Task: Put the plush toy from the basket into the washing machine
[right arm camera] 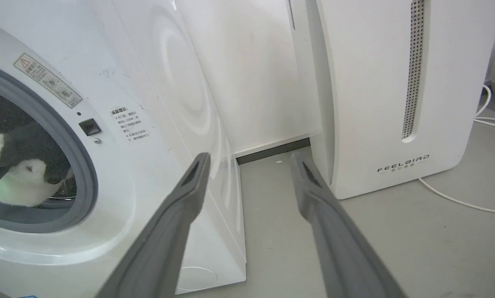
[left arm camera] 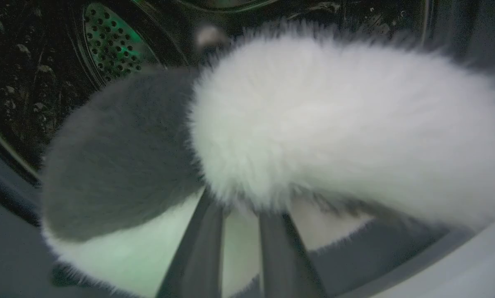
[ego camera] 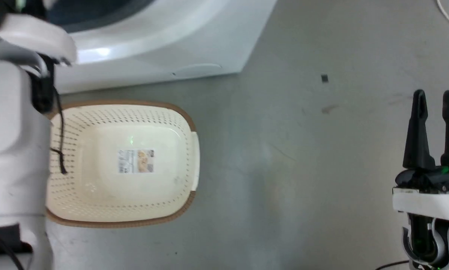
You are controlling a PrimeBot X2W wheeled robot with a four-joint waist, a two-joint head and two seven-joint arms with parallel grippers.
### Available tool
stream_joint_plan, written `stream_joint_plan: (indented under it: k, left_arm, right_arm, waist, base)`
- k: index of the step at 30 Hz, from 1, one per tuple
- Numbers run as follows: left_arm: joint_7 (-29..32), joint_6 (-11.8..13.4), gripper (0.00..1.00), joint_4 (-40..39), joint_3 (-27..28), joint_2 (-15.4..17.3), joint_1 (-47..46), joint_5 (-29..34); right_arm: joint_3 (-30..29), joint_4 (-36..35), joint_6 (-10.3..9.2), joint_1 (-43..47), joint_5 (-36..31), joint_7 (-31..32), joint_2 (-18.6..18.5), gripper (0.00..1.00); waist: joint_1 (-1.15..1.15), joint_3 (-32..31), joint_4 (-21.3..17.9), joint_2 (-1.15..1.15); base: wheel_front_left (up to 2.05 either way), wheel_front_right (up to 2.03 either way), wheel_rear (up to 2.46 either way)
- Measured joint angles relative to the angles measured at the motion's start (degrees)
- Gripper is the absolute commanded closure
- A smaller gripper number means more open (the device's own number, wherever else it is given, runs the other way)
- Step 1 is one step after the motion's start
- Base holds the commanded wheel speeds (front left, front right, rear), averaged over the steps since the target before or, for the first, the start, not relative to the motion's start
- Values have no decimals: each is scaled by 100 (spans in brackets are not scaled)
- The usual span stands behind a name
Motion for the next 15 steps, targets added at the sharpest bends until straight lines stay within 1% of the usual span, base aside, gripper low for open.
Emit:
stream_joint_plan:
  k: [2, 4, 9, 13, 15]
  left_arm:
    - [0, -5, 100, 94, 51, 118, -269, 37]
    - [0, -62, 100, 140, 83, 229, -526, 54]
    - [0, -100, 100, 546, 122, 550, -1267, 168]
    - [0, -101, 100, 858, 142, 713, -1773, 198]
    - [0, -99, 100, 1013, 172, 727, -1967, 186]
  right_arm:
    - [32, -1, 0, -73, 66, 0, 0, 0]
    - [47, -1, 0, -136, 162, 1, 0, 0]
    - [131, 0, 0, -230, 305, 0, 0, 0]
    - [145, 8, 0, -241, 354, 0, 0, 0]
    - [156, 5, 0, -242, 360, 0, 0, 0]
  waist:
    - [0, 189, -107, 0]
    - [0, 374, -219, 0]
    - [0, 747, -523, 0]
    - [0, 958, -740, 0]
    - [0, 1048, -810, 0]
  base:
    - [0, 0, 0]
    - [0, 0, 0]
    - [0, 0, 0]
    - [0, 0, 0]
    - [0, 0, 0]
